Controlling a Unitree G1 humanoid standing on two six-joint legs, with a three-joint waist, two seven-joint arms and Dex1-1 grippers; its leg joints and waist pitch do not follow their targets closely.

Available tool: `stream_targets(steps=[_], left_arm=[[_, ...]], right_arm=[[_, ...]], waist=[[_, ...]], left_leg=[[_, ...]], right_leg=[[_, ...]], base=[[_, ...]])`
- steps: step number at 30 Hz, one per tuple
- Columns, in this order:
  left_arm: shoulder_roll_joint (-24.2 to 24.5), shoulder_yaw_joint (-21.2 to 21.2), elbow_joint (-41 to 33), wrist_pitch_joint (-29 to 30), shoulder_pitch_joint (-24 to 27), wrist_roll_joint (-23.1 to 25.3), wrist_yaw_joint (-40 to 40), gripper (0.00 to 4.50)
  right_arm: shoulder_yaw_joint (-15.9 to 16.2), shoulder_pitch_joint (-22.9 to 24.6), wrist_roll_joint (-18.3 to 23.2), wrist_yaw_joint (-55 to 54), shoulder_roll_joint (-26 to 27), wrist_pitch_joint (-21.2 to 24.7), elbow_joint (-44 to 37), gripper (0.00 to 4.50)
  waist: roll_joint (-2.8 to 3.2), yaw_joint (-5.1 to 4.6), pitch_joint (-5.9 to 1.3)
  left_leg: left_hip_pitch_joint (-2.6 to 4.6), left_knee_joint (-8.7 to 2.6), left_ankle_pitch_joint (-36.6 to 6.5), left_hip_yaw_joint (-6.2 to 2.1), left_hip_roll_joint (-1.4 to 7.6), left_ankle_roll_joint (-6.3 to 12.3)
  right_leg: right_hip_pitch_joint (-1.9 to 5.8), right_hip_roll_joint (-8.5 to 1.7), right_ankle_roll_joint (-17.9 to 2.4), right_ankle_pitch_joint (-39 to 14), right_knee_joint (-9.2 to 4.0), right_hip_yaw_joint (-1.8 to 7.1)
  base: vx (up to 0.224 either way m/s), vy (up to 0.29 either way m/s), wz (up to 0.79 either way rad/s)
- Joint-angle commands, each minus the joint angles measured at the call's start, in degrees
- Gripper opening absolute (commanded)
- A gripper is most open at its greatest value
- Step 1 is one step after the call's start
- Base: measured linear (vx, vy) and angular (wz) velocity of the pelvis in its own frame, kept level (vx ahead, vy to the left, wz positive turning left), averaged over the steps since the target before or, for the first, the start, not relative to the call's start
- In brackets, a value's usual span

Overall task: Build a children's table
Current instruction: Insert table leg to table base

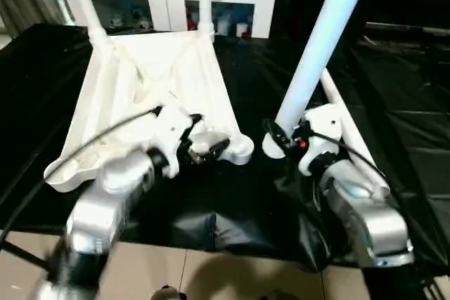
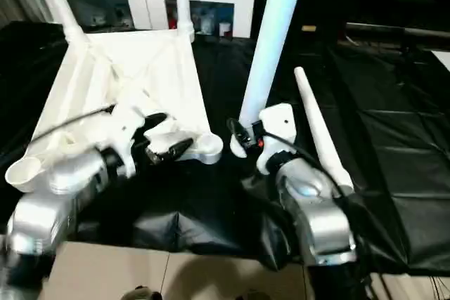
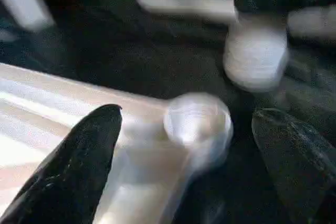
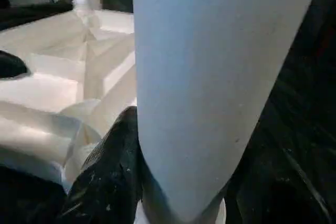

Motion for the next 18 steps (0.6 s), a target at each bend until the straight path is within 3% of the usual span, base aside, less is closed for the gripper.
stream_targets(steps=[1,3,4,6,7,10,18], left_arm=[[2.34,-2.16,5.51,-2.07,-3.04,2.21,-6.49,4.43],[3.58,-3.09,7.56,-2.85,-4.23,2.26,-9.39,4.43],[5.26,-4.49,9.16,-4.28,-4.92,2.45,-13.28,4.43],[6.31,-5.51,11.73,-4.99,-6.12,3.28,-15.31,4.43],[6.35,-5.61,12.96,-5.47,-6.71,3.51,-15.68,4.15],[5.34,-5.08,17.95,-7.21,-9.29,3.36,-16.44,4.06],[3.06,-4.44,26.38,-9.80,-13.64,2.36,-19.35,3.36]], right_arm=[[-0.87,-0.21,1.35,3.51,-2.36,0.50,-1.78,1.86],[-0.81,0.03,1.54,4.72,-3.52,0.90,-2.13,1.86],[-0.89,0.34,1.69,5.62,-4.56,1.28,-2.39,1.86],[-1.09,0.65,1.96,6.43,-5.54,1.29,-2.66,1.86],[-1.18,0.75,2.03,6.60,-5.83,1.24,-2.76,1.86],[-1.73,0.99,1.95,6.62,-6.32,1.16,-3.04,1.86],[-1.06,1.41,1.79,6.80,-6.64,0.99,-3.27,1.86]], waist=[[1.01,0.02,-4.80],[0.76,0.08,-5.01],[1.36,0.07,-5.10],[1.18,-0.14,-5.13],[1.64,-0.06,-5.15],[1.88,0.09,-5.46],[1.57,0.41,-5.17]], left_leg=[[0.18,-4.08,-8.08,0.73,-0.86,-1.76],[-0.09,-4.00,-6.25,0.81,-1.04,-1.27],[0.00,-4.09,-5.98,0.77,-1.01,-1.04],[-0.22,-4.07,-5.64,0.83,-1.00,-0.68],[-0.14,-4.00,-5.68,0.82,-0.96,-0.72],[-0.02,-3.83,-4.97,0.95,-0.90,-0.19],[-0.13,-4.09,-6.55,1.04,-0.70,-0.12]], right_leg=[[2.28,-1.62,-8.84,-6.53,-5.32,0.98],[2.63,-1.41,-10.35,-0.49,-4.87,0.83],[2.67,-1.40,-11.21,1.56,-4.77,0.72],[2.94,-1.35,-12.20,4.21,-4.67,0.66],[2.91,-1.41,-12.50,4.75,-4.51,0.65],[3.09,-1.44,-14.28,7.74,-4.35,0.54],[3.20,-1.77,-14.89,5.28,-4.69,0.59]], base=[[0.000,0.000,0.00],[0.000,0.000,0.00],[0.000,0.000,0.00],[0.000,0.000,0.00],[0.000,0.000,0.00],[0.000,0.000,0.00],[0.000,0.000,0.00]])
